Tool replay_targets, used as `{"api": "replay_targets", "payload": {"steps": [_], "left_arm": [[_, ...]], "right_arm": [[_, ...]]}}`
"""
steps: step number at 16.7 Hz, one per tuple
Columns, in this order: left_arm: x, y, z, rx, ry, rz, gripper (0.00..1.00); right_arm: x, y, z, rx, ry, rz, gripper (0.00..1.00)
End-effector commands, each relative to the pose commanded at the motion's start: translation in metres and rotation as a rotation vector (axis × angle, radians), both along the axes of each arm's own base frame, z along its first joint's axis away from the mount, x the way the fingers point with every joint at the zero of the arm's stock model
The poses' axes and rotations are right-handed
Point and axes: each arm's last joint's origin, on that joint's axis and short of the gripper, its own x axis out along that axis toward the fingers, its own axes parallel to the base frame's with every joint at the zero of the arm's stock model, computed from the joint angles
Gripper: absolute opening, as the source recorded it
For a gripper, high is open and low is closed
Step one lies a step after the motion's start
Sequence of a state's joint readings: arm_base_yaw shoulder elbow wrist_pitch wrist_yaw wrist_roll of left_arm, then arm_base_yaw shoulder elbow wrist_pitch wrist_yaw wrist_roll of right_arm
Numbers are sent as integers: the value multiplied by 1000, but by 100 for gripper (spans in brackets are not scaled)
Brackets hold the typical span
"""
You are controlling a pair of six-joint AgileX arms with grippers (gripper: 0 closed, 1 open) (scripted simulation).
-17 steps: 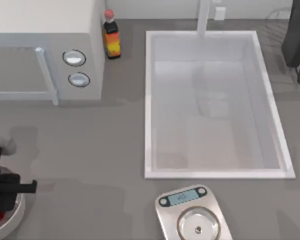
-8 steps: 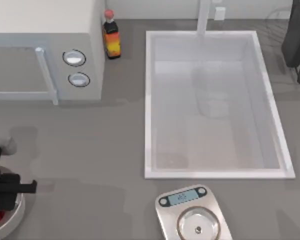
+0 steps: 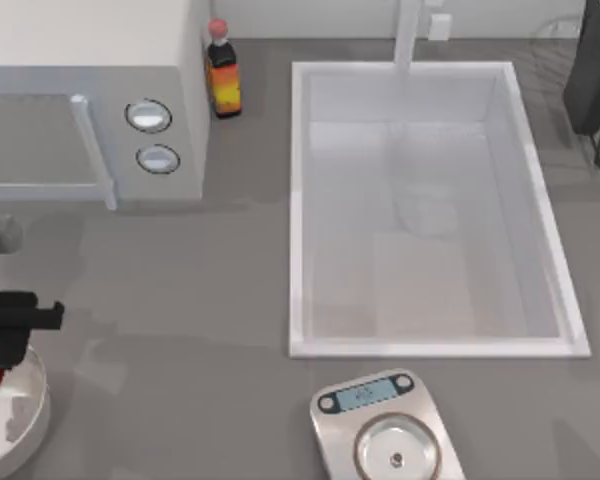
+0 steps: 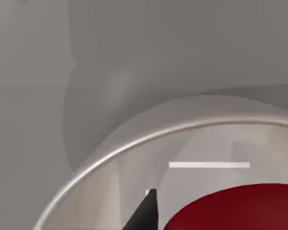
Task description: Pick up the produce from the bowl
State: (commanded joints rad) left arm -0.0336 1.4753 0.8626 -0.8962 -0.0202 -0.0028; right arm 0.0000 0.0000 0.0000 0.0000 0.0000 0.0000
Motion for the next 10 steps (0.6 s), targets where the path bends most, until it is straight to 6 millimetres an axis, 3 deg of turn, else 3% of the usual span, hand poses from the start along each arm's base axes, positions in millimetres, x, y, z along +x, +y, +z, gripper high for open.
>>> {"api": "replay_targets", "payload": {"steps": [4,7,10], "left_arm": [[13,-1,79,1,20,0,0],[2,0,140,1,21,0,0],[-15,1,183,0,-2,0,0]], "right_arm": [[0,0,0,0,0,0,100],[0,0,0,0,0,0,100],[0,0,0,0,0,0,100]]}}
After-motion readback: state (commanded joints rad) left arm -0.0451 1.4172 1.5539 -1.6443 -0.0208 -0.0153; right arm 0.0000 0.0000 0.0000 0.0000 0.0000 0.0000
